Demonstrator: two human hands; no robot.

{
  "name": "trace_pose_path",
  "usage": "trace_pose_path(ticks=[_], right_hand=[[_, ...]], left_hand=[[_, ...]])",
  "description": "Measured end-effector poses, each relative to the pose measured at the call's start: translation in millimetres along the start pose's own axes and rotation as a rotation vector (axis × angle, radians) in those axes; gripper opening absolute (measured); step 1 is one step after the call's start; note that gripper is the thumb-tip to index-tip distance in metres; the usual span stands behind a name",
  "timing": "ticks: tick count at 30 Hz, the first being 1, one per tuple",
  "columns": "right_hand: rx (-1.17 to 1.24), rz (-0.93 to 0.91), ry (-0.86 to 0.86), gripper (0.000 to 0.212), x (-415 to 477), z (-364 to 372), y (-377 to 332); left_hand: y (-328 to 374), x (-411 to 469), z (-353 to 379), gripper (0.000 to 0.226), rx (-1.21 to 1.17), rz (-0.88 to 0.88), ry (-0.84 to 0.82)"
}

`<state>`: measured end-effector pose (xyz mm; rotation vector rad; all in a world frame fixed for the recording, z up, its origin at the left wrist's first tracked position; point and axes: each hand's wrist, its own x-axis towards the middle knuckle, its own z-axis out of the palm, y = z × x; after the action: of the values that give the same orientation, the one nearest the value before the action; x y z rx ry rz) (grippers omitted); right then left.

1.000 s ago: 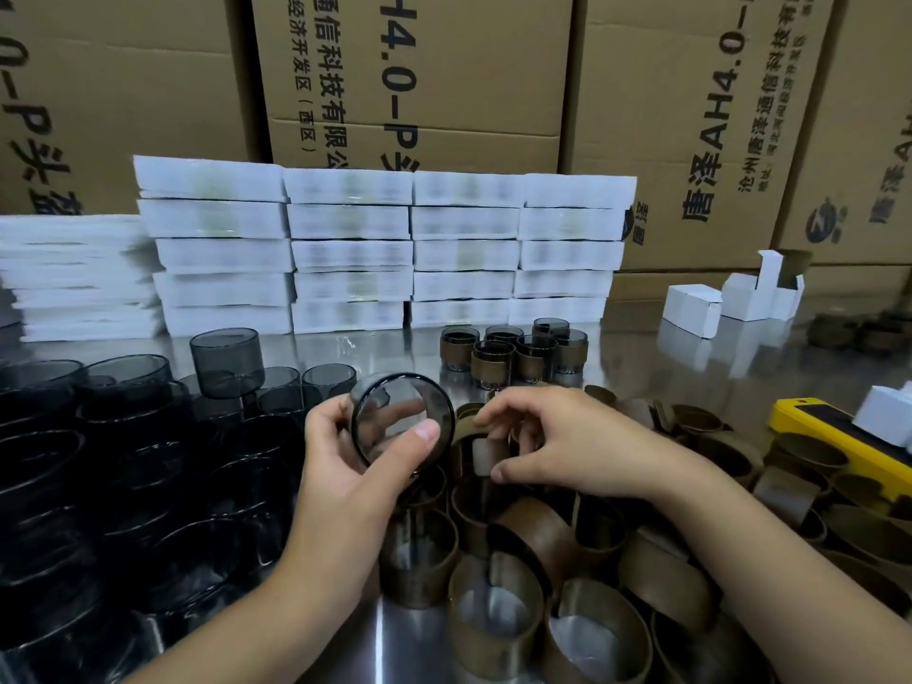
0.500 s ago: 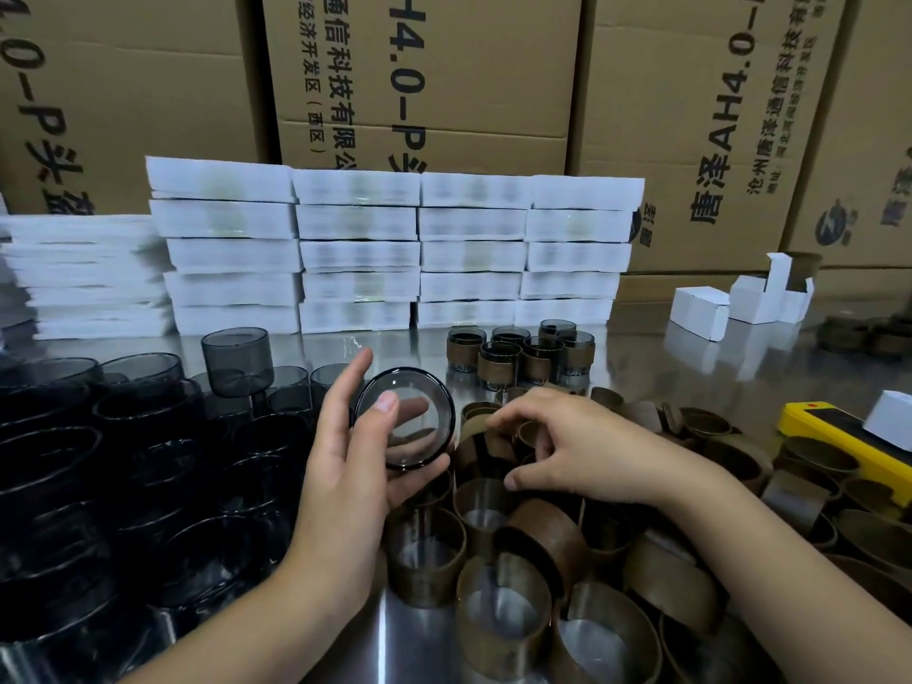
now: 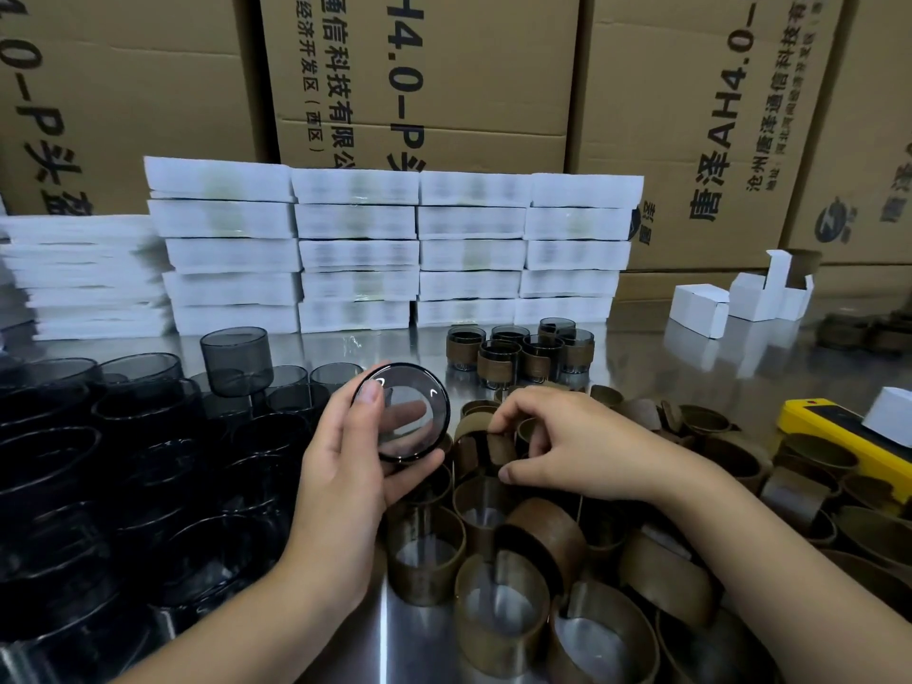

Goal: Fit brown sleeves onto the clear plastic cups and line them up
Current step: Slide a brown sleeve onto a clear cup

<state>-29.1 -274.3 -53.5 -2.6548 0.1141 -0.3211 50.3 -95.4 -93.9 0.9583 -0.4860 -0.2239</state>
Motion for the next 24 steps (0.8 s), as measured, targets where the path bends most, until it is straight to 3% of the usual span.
trace_pose_path(ticks=[5, 13, 18, 24], right_hand=[[0.114, 0.038, 0.046, 0.03, 1, -1, 3], [0.212, 0.004, 0.122, 0.03, 14, 0, 6], [0.365, 0.006, 0.177, 0.032, 11, -10, 10], [0.557, -0.102, 0.463, 0.03, -5, -24, -5]], left_hand=[[2, 0, 1, 0.057, -0.04, -0.035, 0.02], [-3, 1, -1, 0.045, -0.084, -0.079, -0.022], [-1, 3, -2, 0.05, -0.093, -0.065, -0.037], [-1, 1, -1, 0.051, -0.108, -0.075, -0.035]])
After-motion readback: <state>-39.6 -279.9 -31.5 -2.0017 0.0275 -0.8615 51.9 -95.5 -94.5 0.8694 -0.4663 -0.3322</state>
